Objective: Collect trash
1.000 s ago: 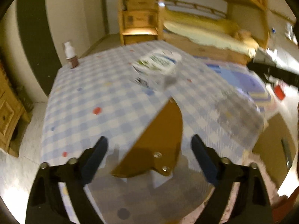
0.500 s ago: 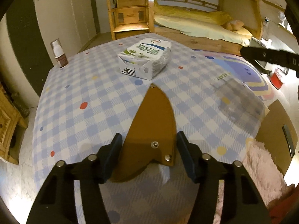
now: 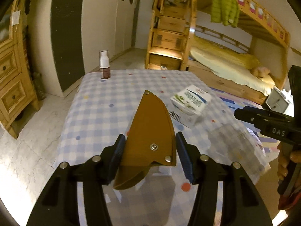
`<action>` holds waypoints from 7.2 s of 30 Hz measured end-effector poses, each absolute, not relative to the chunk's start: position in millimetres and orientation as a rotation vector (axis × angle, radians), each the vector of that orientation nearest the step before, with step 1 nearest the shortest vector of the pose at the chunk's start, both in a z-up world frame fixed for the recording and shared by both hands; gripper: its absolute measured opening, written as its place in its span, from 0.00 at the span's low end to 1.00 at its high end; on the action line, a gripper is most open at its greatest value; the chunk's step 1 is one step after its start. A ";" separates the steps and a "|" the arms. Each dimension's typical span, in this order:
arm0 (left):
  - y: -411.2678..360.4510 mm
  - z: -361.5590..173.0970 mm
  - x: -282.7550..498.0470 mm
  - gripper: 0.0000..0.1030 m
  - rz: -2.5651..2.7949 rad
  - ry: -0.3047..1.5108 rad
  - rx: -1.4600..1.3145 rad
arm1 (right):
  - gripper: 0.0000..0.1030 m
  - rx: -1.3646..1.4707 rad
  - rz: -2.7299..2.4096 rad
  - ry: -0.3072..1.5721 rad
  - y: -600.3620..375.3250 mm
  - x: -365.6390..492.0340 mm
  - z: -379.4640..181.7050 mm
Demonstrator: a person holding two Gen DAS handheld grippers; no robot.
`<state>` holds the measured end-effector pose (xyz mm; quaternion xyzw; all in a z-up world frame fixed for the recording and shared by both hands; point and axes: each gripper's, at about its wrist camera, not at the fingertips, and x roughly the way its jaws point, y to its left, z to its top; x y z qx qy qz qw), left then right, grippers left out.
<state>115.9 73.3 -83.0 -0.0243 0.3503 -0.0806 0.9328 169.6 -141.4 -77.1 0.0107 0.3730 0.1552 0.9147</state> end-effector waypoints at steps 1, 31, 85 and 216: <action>74.2 -83.3 119.2 0.52 -0.151 0.715 -0.045 | 0.54 0.021 0.318 0.764 -138.1 177.3 -77.8; 104.7 -99.9 111.4 0.52 -0.055 0.757 -0.069 | 0.50 -0.081 0.610 0.906 -64.5 176.8 -102.0; -69.2 -49.4 87.3 0.52 -0.422 0.639 0.064 | 0.70 0.068 0.175 0.697 -218.3 91.2 -44.9; 61.6 21.2 -28.0 0.93 0.102 0.759 0.054 | 0.92 0.015 0.250 0.681 -164.3 -15.2 39.9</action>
